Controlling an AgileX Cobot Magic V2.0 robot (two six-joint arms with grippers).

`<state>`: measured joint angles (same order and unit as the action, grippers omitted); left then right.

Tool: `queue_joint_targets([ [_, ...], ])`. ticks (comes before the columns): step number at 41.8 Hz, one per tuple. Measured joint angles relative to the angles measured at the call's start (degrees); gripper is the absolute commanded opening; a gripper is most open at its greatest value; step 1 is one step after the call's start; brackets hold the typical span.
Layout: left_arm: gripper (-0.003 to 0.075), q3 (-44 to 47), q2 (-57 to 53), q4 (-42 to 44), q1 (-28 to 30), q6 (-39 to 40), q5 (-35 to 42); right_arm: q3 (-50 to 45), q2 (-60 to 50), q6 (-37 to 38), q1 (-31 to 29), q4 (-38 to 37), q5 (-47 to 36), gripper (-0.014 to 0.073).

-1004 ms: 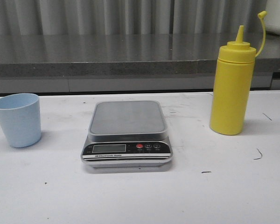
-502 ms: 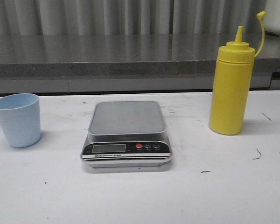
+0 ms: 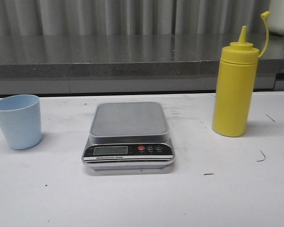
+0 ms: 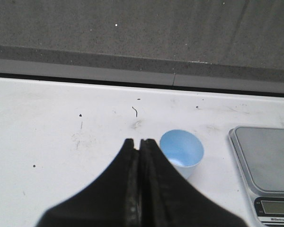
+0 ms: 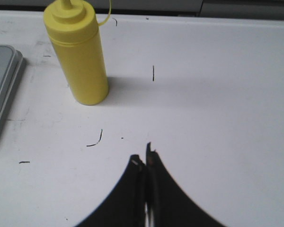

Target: Pour seasoning into cup on scale with both arms

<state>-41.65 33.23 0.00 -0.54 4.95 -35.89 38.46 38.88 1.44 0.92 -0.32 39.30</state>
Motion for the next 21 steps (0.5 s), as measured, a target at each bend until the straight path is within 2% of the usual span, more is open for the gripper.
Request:
queue_joint_targets([
  [9,-0.002,1.18,3.39,0.0,0.0,0.0,-0.1,0.0,4.47,0.0,0.0,0.0,0.0,-0.0066],
  [13,-0.002,1.28,4.82,0.0,0.0,0.0,-0.1,0.0,5.4,-0.23,0.0,0.0,0.0,-0.0032],
  [16,-0.002,1.28,5.73,0.0,0.0,0.0,-0.1,0.0,5.47,-0.45,0.0,0.0,0.0,0.0036],
  [21,-0.0018,1.28,6.43,0.0,0.0,0.0,-0.12,0.0,5.47,-0.59,0.0,0.0,0.0,0.0227],
])
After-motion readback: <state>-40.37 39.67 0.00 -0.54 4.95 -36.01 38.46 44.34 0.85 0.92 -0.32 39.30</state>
